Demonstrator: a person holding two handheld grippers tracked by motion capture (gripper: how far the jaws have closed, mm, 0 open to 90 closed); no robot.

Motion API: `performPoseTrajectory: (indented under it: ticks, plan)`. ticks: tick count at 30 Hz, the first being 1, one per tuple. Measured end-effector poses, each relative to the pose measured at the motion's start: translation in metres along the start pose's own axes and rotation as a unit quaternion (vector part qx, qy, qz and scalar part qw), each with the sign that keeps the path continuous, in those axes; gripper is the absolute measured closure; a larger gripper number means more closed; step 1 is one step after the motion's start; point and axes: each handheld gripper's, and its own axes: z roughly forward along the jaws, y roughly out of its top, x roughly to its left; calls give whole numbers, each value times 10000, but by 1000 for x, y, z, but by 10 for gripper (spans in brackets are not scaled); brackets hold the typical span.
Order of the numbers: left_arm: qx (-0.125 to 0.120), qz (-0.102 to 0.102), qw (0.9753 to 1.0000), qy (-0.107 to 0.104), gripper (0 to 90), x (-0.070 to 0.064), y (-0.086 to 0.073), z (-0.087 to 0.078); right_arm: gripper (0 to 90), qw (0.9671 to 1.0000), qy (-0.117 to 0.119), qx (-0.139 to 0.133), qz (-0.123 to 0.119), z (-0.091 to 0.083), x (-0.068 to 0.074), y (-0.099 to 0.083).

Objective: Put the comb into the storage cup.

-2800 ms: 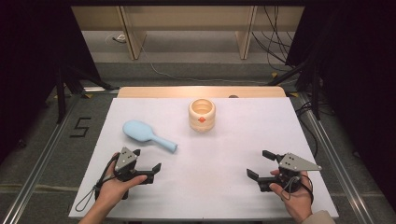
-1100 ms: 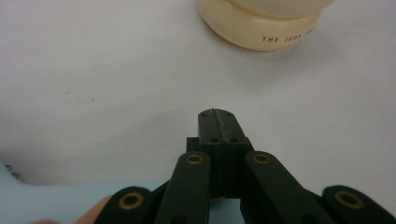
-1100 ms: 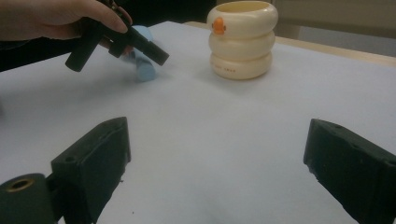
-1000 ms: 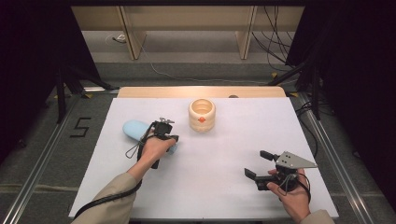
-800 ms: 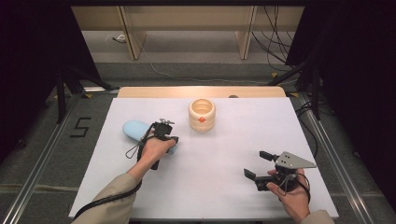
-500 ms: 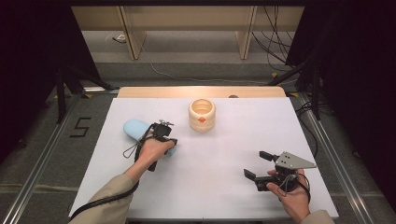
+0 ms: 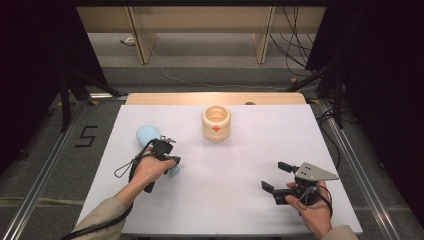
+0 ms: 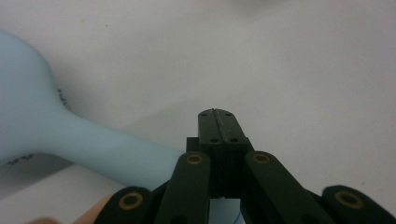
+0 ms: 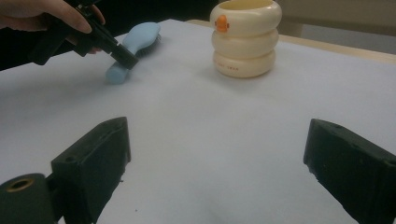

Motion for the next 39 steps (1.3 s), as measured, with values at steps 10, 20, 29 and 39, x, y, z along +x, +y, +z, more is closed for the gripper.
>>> performPoseTrajectory:
  ticks: [10, 20, 29, 39]
  plan:
    - [140, 61, 9998, 107, 898, 12, -13, -18, 83, 10000, -12, 33, 17, 1, 0, 0]
    - [198, 73, 9996, 178, 898, 22, -17, -32, 83, 10000, -27, 42, 21, 2, 0, -1]
    - [468, 89, 9988, 102, 898, 18, -13, -9, 83, 10000, -9, 36, 32, 2, 0, -1]
    - [697, 99, 9973, 213, 898, 30, -25, -18, 83, 10000, 11, 43, 34, 2, 0, -1]
